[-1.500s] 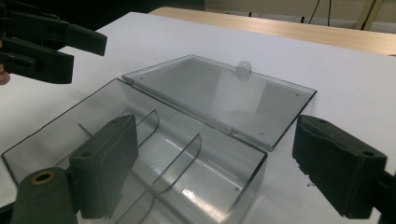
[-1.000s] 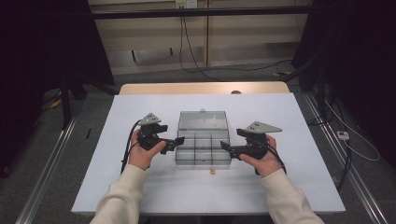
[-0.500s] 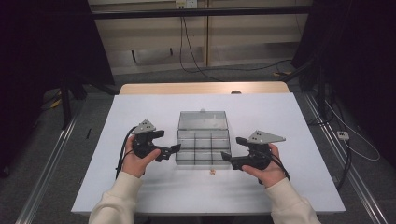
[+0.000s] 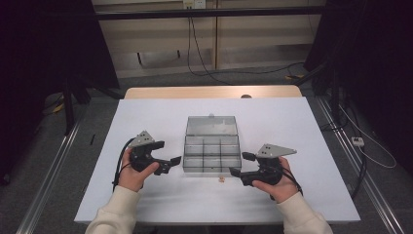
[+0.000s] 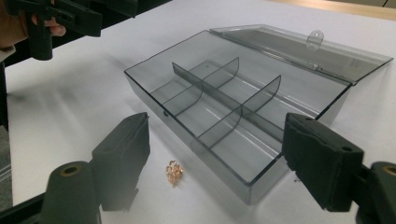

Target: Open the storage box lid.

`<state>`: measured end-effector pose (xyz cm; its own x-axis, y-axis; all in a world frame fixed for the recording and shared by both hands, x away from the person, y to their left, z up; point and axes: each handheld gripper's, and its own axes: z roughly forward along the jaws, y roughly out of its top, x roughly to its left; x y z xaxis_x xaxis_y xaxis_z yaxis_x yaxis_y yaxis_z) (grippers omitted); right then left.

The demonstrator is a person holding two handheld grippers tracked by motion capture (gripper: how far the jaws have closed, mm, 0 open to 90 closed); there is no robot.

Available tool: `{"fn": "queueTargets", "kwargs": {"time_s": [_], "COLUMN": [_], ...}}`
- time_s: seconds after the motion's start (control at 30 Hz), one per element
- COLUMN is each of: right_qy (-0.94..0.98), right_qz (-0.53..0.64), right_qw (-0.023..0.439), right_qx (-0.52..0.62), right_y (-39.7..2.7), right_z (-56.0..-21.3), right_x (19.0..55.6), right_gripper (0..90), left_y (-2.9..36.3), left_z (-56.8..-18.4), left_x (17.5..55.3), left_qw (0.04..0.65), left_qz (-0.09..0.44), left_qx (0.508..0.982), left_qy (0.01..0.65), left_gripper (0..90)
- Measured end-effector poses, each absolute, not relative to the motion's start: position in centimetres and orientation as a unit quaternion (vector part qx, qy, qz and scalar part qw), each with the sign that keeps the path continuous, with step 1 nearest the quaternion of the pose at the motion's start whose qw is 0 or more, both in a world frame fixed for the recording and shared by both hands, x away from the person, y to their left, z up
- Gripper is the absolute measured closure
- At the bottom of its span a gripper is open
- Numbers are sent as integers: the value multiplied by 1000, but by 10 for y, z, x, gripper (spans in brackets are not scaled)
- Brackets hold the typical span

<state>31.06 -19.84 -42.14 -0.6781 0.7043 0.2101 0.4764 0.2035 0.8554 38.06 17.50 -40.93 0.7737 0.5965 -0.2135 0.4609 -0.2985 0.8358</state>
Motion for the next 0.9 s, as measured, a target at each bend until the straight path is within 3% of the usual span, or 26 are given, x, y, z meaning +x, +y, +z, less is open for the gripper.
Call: {"fn": "queueTargets", "kwargs": {"time_s": [0.9], "right_qy": [790], "right_qz": [494], "right_qw": [81], "right_qx": [354], "right_y": [-193], "right_z": [-432], "right_x": [290], "right_gripper": [387], "left_y": [198], "left_z": [-411], "left_x": [362], "left_qw": [489], "left_qz": [79], "left_qx": [805], "left_qy": [326], "left_gripper": [53]}}
